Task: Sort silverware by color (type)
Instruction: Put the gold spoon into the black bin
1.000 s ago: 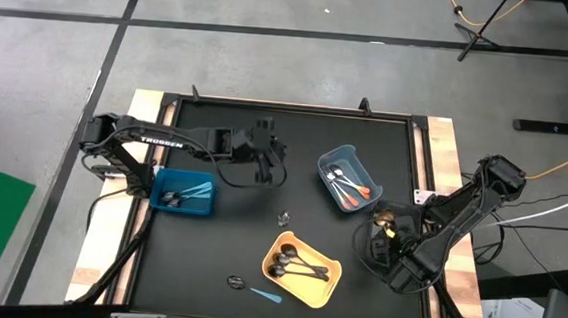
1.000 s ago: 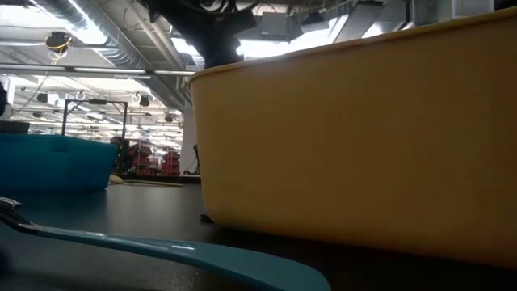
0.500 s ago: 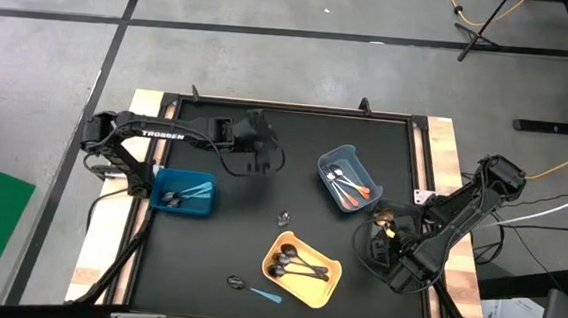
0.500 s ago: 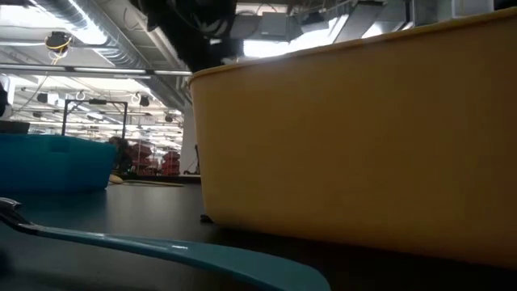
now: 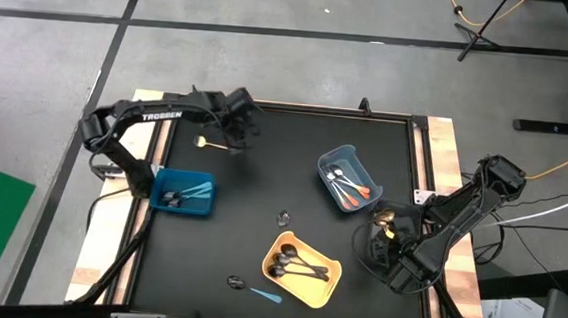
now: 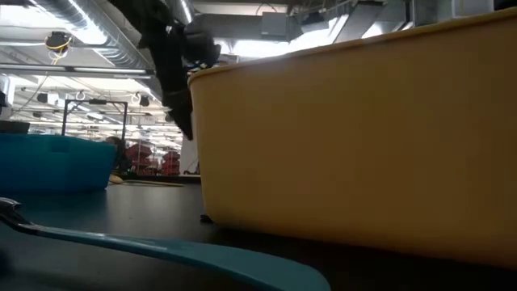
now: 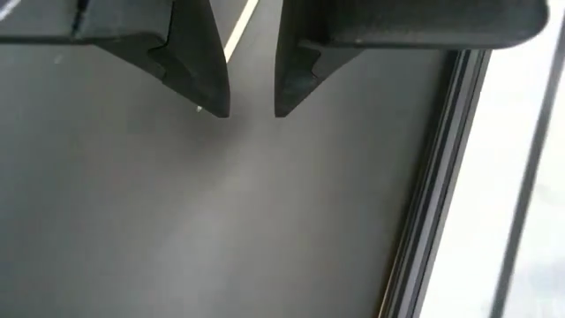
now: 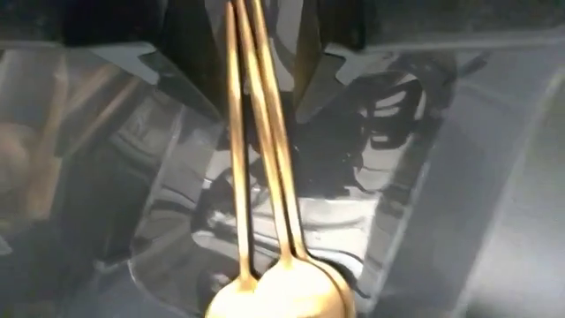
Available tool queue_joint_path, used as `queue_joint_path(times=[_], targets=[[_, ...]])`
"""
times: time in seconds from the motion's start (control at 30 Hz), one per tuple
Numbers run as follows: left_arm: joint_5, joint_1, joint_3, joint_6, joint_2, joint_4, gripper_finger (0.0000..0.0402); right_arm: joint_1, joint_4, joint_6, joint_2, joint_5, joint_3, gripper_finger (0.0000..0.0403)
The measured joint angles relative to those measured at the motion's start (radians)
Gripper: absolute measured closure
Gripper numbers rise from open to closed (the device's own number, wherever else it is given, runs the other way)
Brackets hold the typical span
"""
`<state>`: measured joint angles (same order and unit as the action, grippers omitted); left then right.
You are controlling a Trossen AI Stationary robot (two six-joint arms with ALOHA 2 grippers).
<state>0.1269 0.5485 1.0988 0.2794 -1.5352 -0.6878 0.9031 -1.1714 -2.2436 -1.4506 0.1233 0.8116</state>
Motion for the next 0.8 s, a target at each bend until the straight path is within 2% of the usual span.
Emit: queue_joint_path(times=[0.23,0.4,0.57,0.8], targets=[[-0.070,0.134,-0.044,0.052,0.001,-0.051,0.0315,0.000,-0.048,-0.003,0.001,-0.127,0.036,0.0276],[-0.111,0.201,-0.134,0.110,0.000,-0.053,0.0315,0.000,-0.216,-0.002,0.002,-0.076,0.176,0.0276],[-0.111,0.246,-0.204,0.142,0.000,-0.053,0.0315,0.000,-0.401,0.004,0.003,0.118,0.358,0.0276],[-0.111,0.284,-0.250,0.150,0.000,-0.028,0.0315,-0.022,-0.401,0.229,0.027,0.588,0.532,0.0276]])
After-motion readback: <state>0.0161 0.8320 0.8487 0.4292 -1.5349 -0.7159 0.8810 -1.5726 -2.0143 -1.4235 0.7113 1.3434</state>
